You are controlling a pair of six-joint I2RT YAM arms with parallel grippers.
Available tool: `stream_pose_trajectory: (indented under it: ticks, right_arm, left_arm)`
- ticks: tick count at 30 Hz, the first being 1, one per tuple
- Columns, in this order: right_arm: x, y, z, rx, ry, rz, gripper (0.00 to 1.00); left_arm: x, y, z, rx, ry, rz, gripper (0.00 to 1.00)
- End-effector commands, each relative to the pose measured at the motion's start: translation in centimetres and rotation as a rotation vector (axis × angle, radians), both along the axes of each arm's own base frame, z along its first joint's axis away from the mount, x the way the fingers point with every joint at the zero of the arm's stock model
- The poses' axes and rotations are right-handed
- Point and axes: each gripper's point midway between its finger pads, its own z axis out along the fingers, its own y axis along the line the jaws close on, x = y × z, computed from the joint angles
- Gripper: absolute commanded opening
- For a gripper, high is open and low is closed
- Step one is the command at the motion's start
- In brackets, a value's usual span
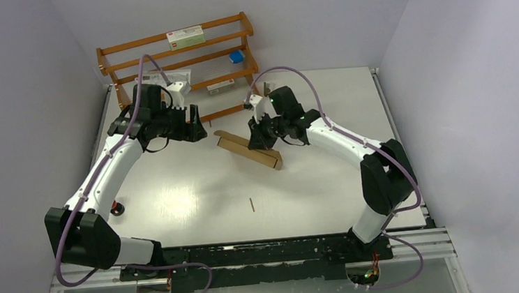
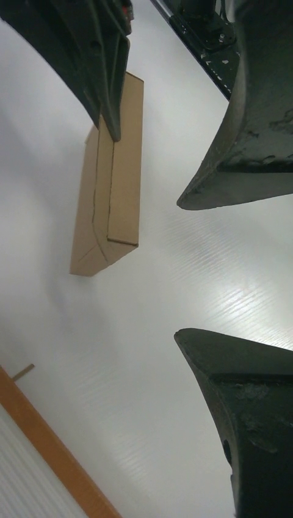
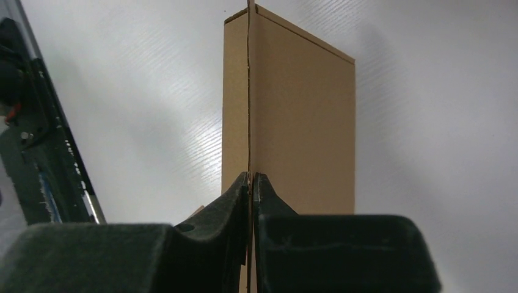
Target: Fold the paper box
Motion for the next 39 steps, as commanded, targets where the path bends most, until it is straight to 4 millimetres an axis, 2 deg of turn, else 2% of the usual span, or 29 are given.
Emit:
stream_pose_trajectory:
  ticks: [1,4,7,11,16,19,25,29,33,36,39]
  right_arm:
    - [-0.8,1.0,1.6,0.102,0.112,0.068,0.09]
    - [-2.0,1.7,1.9,0.147,0.183,0.132,0.09]
    - [-2.8,2.1,1.2,0.171,0.244,0.172,0.09]
    - [-2.3,2.2,-0.6,0.142,0.276,0.16,0.09]
    - [-1.1,2.5,-0.3,0.121,0.246,0.147,0.13]
    - [-0.4,2.3,0.5,0.104,0.206,0.131,0.2]
    - [0.6,1.6,1.8,0.073,0.139,0.072,0.45]
    - [1.3,0.5,2.9,0.035,0.103,-0.02,0.56]
    - [1.5,-1.6,4.9,0.009,0.061,-0.168,0.6]
    - [0.6,-3.5,6.3,-0.019,0.092,-0.296,0.6]
    - [-0.6,-5.5,6.8,-0.055,0.142,-0.433,0.6]
  left_arm:
    - [0.6,-1.0,2.7,-0.043,-0.045,-0.068,0.75]
    - [0.8,-0.8,3.2,-0.032,-0.057,-0.064,0.76]
    - [0.7,-0.9,3.4,-0.031,-0.063,-0.076,0.76]
    - [0.5,-1.0,2.4,-0.029,-0.028,-0.086,0.76]
    - [0.4,-1.2,1.9,-0.018,-0.02,-0.125,0.75]
    - [0.4,-1.0,2.0,-0.003,-0.026,-0.129,0.76]
    - [0.4,-0.9,1.7,0.013,-0.025,-0.153,0.76]
    - [0.5,-1.7,1.8,-0.011,-0.018,-0.194,0.75]
    - [0.8,-1.8,1.8,-0.004,-0.012,-0.214,0.75]
    - [0.7,-1.7,1.8,0.006,-0.014,-0.229,0.76]
    - [0.7,-1.4,1.5,0.033,-0.016,-0.23,0.76]
